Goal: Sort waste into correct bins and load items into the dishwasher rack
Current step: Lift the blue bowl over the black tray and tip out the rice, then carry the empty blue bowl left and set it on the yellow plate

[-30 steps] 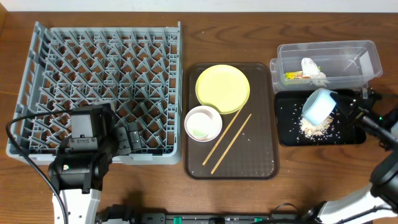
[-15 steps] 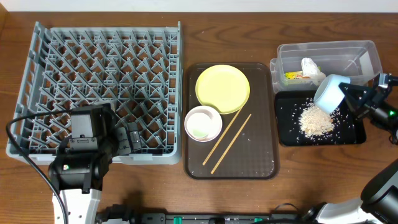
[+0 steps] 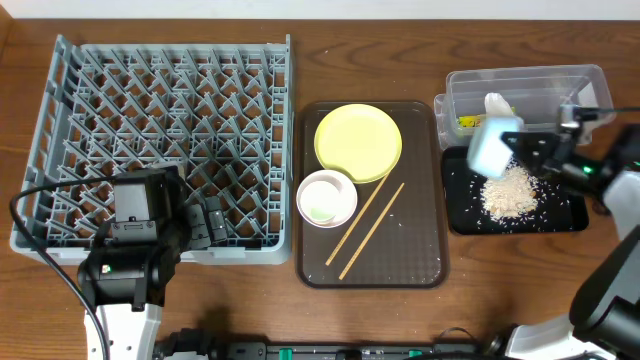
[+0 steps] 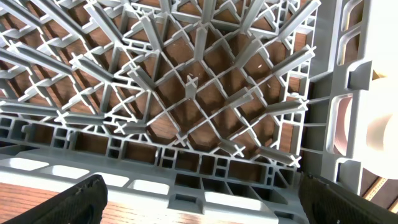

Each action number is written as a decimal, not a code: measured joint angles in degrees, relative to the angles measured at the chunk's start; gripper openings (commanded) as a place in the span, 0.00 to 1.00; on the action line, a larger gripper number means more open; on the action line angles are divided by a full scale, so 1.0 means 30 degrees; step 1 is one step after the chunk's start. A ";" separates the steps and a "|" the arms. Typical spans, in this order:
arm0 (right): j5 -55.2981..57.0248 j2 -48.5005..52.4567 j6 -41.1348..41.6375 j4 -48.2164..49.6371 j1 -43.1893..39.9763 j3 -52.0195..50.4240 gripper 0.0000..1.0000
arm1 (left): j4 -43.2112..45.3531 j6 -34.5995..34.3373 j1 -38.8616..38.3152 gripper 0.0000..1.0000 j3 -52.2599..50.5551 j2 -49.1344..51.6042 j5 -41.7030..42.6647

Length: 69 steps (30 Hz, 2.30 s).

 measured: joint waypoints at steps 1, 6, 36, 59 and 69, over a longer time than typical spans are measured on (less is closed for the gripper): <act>0.0015 0.0000 -0.0051 0.0051 0.0488 0.0000 0.01 | 0.0000 0.0000 0.0000 1.00 0.0000 0.0000 0.0007; 0.0080 0.0000 -0.0437 0.2229 0.4073 0.0000 0.01 | 0.0000 0.0000 0.0000 1.00 0.0000 0.0000 0.0000; 2.5857 0.0058 -0.1494 0.8043 1.8651 0.0000 0.33 | 0.0000 0.0000 0.0000 1.00 0.0000 0.0000 0.0007; 2.1034 -0.2907 -0.0007 0.1814 1.9999 0.0029 0.44 | -0.0007 0.0000 0.0000 1.00 0.0000 0.0000 0.0007; 2.2163 -0.0634 0.1071 0.1865 2.1158 0.0029 0.12 | -0.0007 0.0000 0.0000 1.00 0.0000 0.0000 0.0007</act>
